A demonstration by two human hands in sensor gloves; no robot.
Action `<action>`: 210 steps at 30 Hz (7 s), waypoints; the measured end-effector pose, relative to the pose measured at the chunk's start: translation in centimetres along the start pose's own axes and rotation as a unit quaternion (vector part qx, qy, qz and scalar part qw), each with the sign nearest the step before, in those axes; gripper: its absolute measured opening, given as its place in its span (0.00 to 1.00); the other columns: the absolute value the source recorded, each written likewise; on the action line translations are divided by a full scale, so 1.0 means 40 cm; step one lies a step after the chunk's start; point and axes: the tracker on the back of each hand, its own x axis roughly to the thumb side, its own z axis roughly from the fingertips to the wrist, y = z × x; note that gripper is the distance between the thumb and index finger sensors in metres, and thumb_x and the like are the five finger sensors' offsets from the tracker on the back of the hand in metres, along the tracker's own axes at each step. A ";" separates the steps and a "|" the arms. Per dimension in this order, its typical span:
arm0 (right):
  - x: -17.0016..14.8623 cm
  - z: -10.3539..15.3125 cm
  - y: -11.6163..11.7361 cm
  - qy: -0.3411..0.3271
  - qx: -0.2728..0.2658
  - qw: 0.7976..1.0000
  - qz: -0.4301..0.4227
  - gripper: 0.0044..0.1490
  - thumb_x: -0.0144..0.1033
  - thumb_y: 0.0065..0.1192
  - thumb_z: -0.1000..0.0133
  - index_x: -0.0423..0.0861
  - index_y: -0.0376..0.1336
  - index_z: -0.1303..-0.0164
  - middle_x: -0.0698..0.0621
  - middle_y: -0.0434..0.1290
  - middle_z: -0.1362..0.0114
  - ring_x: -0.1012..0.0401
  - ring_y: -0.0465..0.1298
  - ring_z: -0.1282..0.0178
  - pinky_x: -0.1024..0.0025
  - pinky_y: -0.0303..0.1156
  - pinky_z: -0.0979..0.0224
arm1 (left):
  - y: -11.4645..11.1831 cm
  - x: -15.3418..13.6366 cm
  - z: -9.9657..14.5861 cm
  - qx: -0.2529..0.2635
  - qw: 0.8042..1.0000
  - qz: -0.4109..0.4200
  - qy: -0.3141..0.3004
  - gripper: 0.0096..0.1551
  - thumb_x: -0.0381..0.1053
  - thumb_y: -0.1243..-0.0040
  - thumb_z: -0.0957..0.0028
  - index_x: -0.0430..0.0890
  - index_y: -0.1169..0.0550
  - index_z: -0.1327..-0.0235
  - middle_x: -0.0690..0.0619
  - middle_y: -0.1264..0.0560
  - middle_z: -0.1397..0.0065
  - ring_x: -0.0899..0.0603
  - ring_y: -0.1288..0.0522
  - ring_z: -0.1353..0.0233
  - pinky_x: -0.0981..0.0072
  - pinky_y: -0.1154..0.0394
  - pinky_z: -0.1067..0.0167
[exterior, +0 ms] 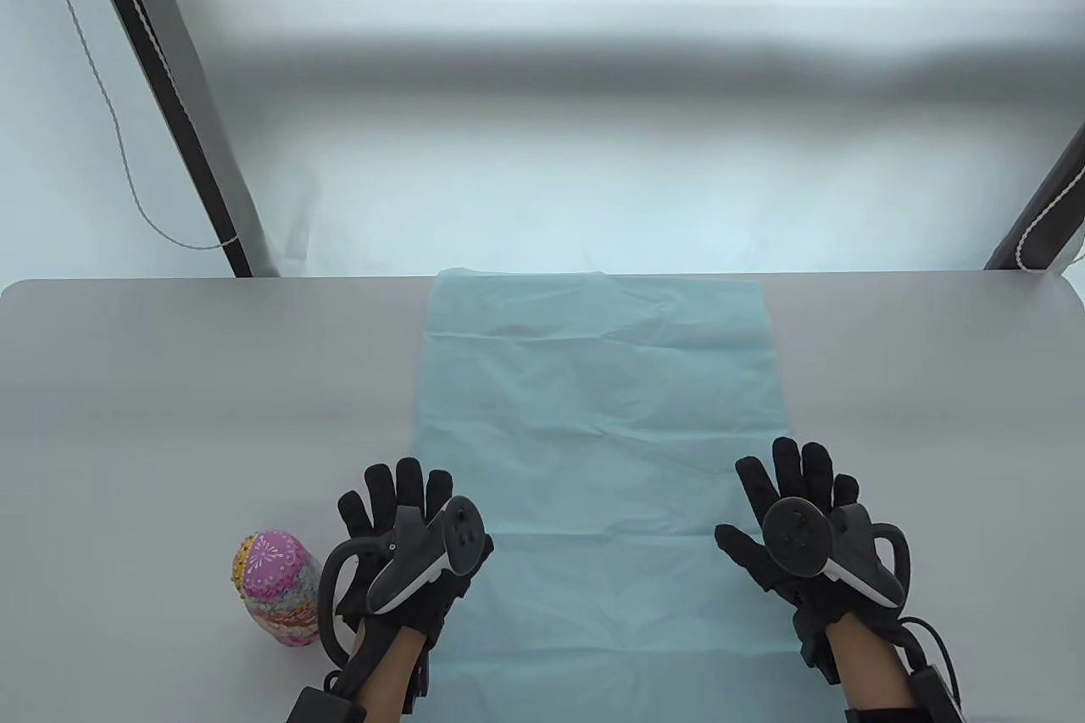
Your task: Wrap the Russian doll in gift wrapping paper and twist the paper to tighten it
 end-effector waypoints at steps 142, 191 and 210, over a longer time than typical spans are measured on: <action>-0.152 -0.006 0.055 0.229 0.158 0.959 -0.046 0.62 0.71 0.59 0.36 0.48 0.38 0.05 0.23 0.56 0.10 0.41 0.76 0.28 0.49 0.74 0.27 | -0.173 -0.180 -0.133 -0.166 0.957 0.190 0.140 0.51 0.72 0.41 0.44 0.40 0.40 0.21 0.44 0.30 0.30 0.33 0.31 0.31 0.38 0.33 0.38; -0.202 -0.014 0.088 0.133 0.221 0.937 -0.235 0.20 0.30 0.66 0.33 0.52 0.70 0.30 0.47 0.76 0.29 0.56 0.82 0.45 0.61 0.78 0.40 | -0.159 -0.161 -0.106 -0.091 0.881 0.446 -0.130 0.22 0.45 0.39 0.38 0.59 0.25 0.31 0.49 0.16 0.42 0.37 0.20 0.40 0.38 0.28 0.44; -0.248 0.017 0.060 0.008 0.261 0.947 -0.185 0.40 0.25 0.69 0.34 0.63 0.56 0.16 0.54 0.71 0.15 0.60 0.79 0.26 0.58 0.73 0.26 | -0.170 -0.179 -0.134 -0.249 0.883 0.308 -0.251 0.38 0.41 0.39 0.37 0.60 0.43 0.19 0.63 0.36 0.16 0.42 0.47 0.13 0.35 0.46 0.27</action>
